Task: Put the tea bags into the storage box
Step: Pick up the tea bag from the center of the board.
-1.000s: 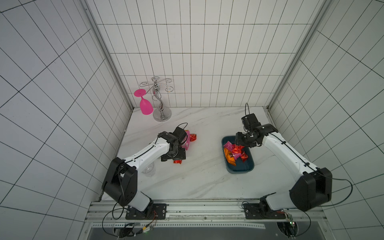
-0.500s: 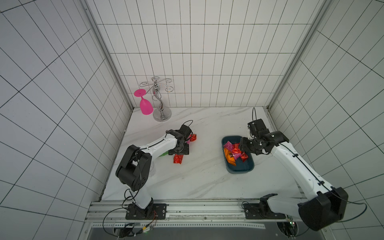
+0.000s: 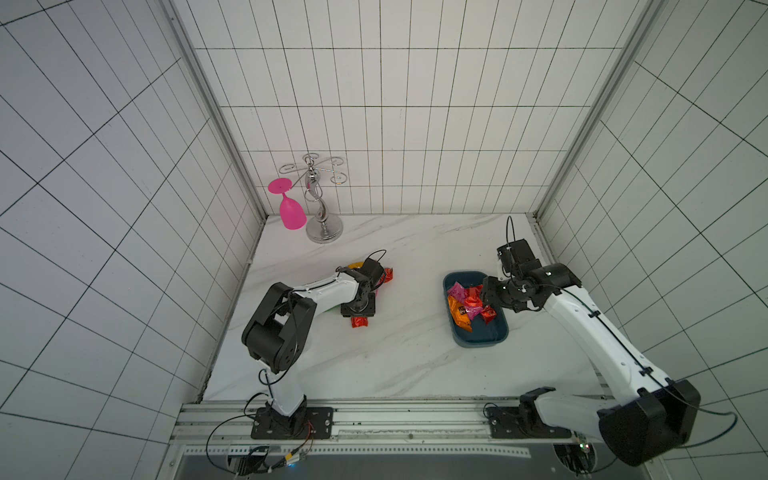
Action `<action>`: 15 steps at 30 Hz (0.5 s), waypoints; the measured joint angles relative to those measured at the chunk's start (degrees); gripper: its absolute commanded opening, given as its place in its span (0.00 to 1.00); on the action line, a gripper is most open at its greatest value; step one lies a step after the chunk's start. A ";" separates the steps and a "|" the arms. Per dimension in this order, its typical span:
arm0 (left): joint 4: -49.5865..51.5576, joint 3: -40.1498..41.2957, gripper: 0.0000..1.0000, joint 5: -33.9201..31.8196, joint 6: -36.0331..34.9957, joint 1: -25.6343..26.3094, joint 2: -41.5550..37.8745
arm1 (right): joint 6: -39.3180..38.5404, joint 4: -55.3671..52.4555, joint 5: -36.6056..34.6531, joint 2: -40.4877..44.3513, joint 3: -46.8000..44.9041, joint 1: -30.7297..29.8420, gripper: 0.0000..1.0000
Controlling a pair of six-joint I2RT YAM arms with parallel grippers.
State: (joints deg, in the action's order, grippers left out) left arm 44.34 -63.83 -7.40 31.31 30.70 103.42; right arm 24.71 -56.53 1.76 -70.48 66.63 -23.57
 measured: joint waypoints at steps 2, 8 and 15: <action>-0.04 0.00 0.46 0.07 0.11 0.00 0.00 | 0.00 -0.04 -0.13 0.00 0.02 0.00 0.55; 0.90 0.00 0.45 0.17 0.22 0.39 -1.03 | -0.02 -0.04 -0.33 -0.02 0.02 0.00 0.55; 6.67 -4.57 0.46 3.61 0.22 6.64 -6.03 | 0.81 1.33 -0.28 0.46 -0.70 0.96 0.55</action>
State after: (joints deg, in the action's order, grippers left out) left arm 51.00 -68.40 -3.79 31.53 37.34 97.38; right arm 25.52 -55.20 1.48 -70.02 65.93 -22.61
